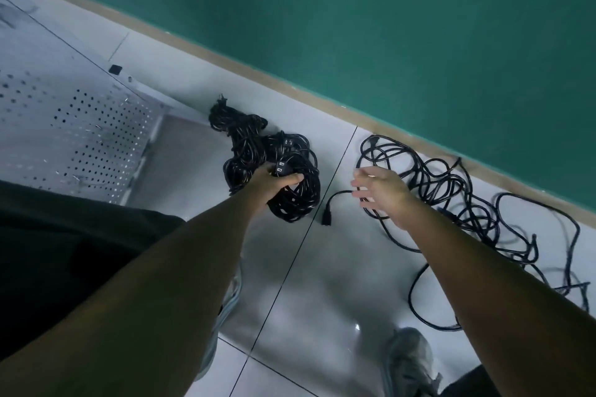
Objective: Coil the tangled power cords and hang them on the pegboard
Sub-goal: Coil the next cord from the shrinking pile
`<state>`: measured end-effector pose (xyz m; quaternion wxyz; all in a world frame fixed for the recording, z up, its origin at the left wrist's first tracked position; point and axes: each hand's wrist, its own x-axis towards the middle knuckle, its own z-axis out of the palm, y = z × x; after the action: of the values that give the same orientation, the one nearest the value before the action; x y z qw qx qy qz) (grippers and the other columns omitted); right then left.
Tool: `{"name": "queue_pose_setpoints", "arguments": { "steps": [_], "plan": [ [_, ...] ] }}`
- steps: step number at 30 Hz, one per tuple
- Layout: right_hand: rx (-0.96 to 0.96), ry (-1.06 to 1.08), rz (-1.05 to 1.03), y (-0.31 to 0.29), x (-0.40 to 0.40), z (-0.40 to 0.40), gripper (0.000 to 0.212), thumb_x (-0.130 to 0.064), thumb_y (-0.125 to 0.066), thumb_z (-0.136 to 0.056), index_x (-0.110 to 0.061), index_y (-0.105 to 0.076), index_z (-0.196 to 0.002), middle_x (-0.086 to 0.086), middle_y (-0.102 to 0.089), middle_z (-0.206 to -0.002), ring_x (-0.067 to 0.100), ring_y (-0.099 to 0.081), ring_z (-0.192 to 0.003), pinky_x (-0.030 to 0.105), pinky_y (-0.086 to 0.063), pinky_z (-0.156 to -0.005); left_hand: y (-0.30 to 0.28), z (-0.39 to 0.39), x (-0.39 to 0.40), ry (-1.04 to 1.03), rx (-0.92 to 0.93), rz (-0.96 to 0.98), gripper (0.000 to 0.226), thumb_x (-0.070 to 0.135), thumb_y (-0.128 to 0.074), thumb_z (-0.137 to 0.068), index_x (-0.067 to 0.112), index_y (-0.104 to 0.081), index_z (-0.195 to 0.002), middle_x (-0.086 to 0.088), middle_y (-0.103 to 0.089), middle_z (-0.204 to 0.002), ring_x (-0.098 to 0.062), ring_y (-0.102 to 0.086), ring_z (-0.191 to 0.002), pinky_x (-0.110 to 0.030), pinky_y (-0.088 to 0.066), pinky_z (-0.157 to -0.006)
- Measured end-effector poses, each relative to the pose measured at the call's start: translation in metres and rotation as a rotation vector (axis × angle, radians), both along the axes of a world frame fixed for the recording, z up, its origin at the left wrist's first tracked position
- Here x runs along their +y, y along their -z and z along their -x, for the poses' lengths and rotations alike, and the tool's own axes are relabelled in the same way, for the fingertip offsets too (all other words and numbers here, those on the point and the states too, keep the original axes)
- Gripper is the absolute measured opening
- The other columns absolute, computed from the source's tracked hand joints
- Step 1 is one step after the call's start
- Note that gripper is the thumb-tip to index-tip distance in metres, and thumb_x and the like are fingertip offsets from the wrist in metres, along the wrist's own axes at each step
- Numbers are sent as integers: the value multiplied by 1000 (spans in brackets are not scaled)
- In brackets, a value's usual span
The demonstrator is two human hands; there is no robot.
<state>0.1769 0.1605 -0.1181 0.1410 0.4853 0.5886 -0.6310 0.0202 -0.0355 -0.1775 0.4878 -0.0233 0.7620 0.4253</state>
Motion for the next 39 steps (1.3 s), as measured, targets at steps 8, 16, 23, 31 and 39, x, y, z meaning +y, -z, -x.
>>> {"name": "queue_pose_setpoints", "arguments": {
  "steps": [8,16,23,31,39],
  "plan": [
    [-108,-61,-86,41,22,-32,23,-23,-66,-99,-15,-69,-120,6,-73,-105,25,-72,-93,35,-56,-82,59,1,10,141,21,53,44,39,-93,-70,24,-73,-106,-2,-77,-106,-26,-71,-107,-49,-52,-106],
    [-72,-424,-247,83,9,-26,38,-24,-67,-98,-21,-64,-135,-2,-62,-131,16,-59,-109,23,-45,-82,59,-24,-2,-138,212,184,67,23,-83,-86,15,-51,-144,7,-57,-127,-17,-56,-120,-28,-43,-97],
    [-37,-562,-248,105,-6,-1,46,-27,-68,-97,-23,-57,-142,4,-47,-148,23,-51,-133,33,-46,-102,67,-106,-7,49,827,309,59,41,-86,-74,10,-57,-115,-12,-57,-112,-32,-53,-103,-43,-44,-85],
    [-81,-529,-293,101,32,-23,50,-27,-70,-95,-29,-57,-143,0,-49,-150,23,-50,-134,31,-42,-103,85,-123,38,727,576,257,49,34,-65,-97,21,-52,-142,-15,-51,-139,-36,-50,-126,-46,-50,-98],
    [-94,-520,-310,82,46,-38,60,-26,-77,-90,-30,-53,-145,-1,-46,-153,22,-47,-137,41,-42,-113,88,-112,53,888,455,351,53,41,-65,-96,-1,-58,-128,-23,-39,-144,-38,-45,-134,-40,-38,-114]
  ]
}}
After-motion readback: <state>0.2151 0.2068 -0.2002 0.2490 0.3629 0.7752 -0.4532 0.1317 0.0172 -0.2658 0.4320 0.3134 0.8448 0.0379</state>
